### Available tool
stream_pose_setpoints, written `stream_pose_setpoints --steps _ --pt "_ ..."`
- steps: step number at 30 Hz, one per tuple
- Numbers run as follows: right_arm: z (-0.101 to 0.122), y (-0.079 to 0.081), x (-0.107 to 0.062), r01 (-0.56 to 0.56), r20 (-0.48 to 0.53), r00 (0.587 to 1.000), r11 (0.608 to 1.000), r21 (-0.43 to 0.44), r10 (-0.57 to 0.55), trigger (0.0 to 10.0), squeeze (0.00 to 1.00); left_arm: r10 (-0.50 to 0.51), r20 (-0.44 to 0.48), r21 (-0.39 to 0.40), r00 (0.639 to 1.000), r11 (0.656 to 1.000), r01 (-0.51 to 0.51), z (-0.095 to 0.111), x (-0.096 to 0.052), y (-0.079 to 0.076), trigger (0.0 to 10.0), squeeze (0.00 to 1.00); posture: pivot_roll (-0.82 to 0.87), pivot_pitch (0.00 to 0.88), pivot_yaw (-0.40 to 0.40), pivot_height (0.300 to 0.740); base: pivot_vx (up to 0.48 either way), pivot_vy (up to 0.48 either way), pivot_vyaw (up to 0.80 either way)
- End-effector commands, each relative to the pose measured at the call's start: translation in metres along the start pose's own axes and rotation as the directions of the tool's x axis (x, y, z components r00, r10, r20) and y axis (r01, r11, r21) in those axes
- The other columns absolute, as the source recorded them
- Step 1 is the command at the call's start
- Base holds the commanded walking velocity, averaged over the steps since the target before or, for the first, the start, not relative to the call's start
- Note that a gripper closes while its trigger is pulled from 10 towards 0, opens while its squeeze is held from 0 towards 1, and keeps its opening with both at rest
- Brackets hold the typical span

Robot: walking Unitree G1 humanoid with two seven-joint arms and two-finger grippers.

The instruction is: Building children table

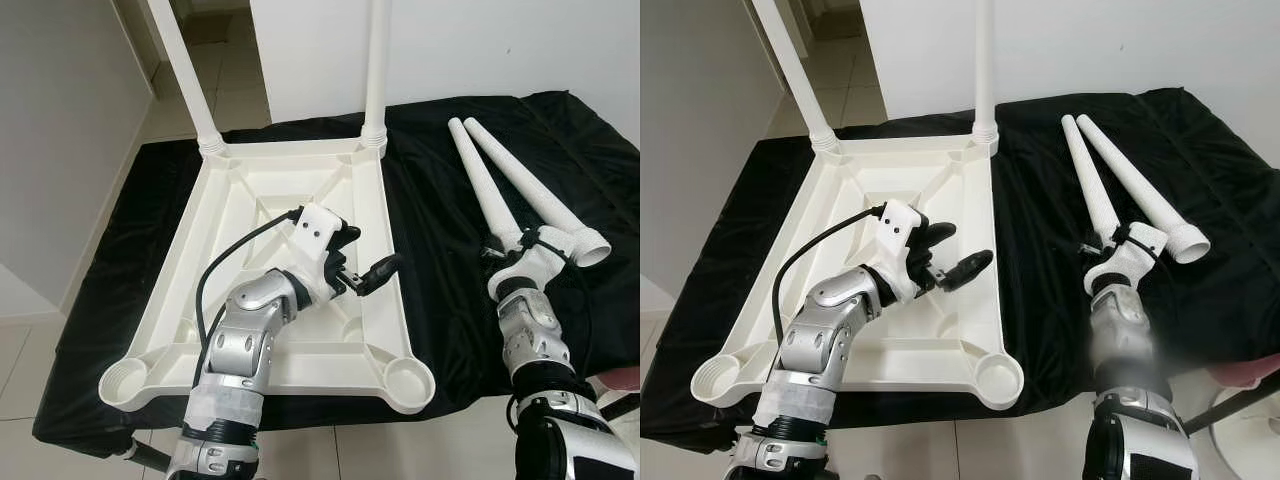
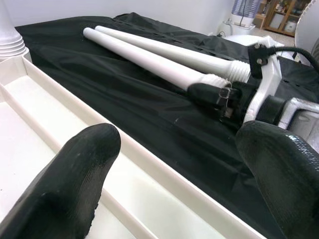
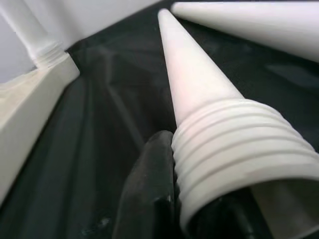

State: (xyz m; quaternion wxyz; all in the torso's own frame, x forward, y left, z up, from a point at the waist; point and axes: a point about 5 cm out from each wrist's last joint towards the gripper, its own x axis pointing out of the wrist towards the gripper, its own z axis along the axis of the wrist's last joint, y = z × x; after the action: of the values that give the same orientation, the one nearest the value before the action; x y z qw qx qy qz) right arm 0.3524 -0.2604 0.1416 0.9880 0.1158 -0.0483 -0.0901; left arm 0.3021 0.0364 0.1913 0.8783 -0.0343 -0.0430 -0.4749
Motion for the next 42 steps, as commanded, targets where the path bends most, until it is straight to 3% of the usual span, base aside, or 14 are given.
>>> stream_pose_setpoints --steps 1,16,17,18,21,26,27,29,30,34,36,38,40,42 --pt "-0.008 0.001 -0.001 -0.015 -0.041 0.999 1.000 -0.019 0.014 0.0 0.00 0.247 0.013 -0.031 0.969 0.969 -0.246 0.002 0.004 0.009 10.0 0.00 -0.05 0.060 0.111 0.740 0.000 0.000 0.00" --pt "0.012 0.017 0.002 -0.121 0.085 0.986 0.969 -0.217 0.143 0.0 0.00 0.242 0.031 -0.038 0.970 0.970 -0.241 0.005 0.010 0.009 10.0 0.00 -0.06 0.041 0.107 0.740 0.000 0.000 0.00" --pt "0.017 0.019 0.002 -0.116 0.114 0.983 0.963 -0.243 0.147 4.4 0.00 0.241 0.033 -0.039 0.970 0.970 -0.240 0.005 0.011 0.009 10.0 0.00 -0.07 0.037 0.107 0.740 0.000 0.000 0.00" --pt "0.025 0.021 0.003 -0.104 0.157 0.976 0.959 -0.263 0.150 10.0 0.00 0.240 0.034 -0.039 0.970 0.970 -0.239 0.005 0.011 0.009 10.0 0.00 -0.07 0.034 0.107 0.740 0.000 0.000 0.00" --pt "0.030 0.022 0.003 -0.097 0.185 0.971 0.957 -0.274 0.151 10.0 0.00 0.240 0.035 -0.039 0.970 0.970 -0.238 0.006 0.012 0.009 10.0 0.00 -0.07 0.032 0.105 0.740 0.000 0.000 0.00" --pt "0.055 0.018 -0.001 0.023 0.331 0.939 0.947 -0.321 0.089 10.0 0.00 0.236 0.042 -0.043 0.971 0.971 -0.234 0.007 0.014 0.009 10.0 0.00 -0.08 0.029 0.102 0.740 0.000 0.000 0.00" --pt "0.060 0.011 -0.006 0.102 0.371 0.928 0.938 -0.331 0.030 10.0 0.00 0.235 0.046 -0.045 0.971 0.972 -0.233 0.007 0.015 0.008 10.0 0.00 -0.08 0.025 0.097 0.740 0.000 0.000 0.00" --pt "0.060 0.011 -0.006 0.102 0.371 0.928 0.938 -0.331 0.030 10.0 0.00 0.235 0.046 -0.045 0.971 0.972 -0.233 0.007 0.015 0.008 10.0 0.00 -0.08 0.025 0.097 0.740 0.000 0.000 0.00" --pt "0.062 0.004 -0.010 0.170 0.399 0.917 0.924 -0.342 -0.021 10.0 0.00 0.234 0.049 -0.046 0.971 0.972 -0.231 0.007 0.016 0.008 10.0 0.00 -0.08 0.024 0.097 0.740 0.000 0.000 0.00" --pt "0.061 -0.013 -0.024 0.298 0.433 0.894 0.878 -0.376 -0.118 10.0 0.00 0.233 0.051 -0.049 0.971 0.972 -0.230 0.007 0.017 0.007 10.0 0.00 -0.08 0.027 0.096 0.740 0.000 0.000 0.00" --pt "0.061 -0.013 -0.024 0.298 0.433 0.894 0.878 -0.376 -0.118 10.0 0.00 0.233 0.051 -0.049 0.971 0.972 -0.230 0.007 0.017 0.007 10.0 0.00 -0.08 0.027 0.096 0.740 0.000 0.000 0.00" --pt "0.051 -0.029 -0.037 0.373 0.423 0.886 0.833 -0.408 -0.189 10.0 0.00 0.230 0.052 -0.052 0.972 0.973 -0.227 0.007 0.017 0.006 10.0 0.00 -0.09 0.028 0.095 0.740 0.000 0.000 0.00" --pt "0.051 -0.029 -0.037 0.373 0.423 0.886 0.833 -0.408 -0.189 10.0 0.00 0.230 0.052 -0.052 0.972 0.973 -0.227 0.007 0.017 0.006 10.0 0.00 -0.09 0.028 0.095 0.740 0.000 0.000 0.00" --pt "0.037 -0.043 -0.049 0.405 0.388 0.891 0.800 -0.443 -0.236 10.0 0.00 0.224 0.052 -0.055 0.973 0.974 -0.221 0.006 0.018 0.005 10.0 0.00 -0.10 0.033 0.098 0.740 0.000 0.000 0.00"
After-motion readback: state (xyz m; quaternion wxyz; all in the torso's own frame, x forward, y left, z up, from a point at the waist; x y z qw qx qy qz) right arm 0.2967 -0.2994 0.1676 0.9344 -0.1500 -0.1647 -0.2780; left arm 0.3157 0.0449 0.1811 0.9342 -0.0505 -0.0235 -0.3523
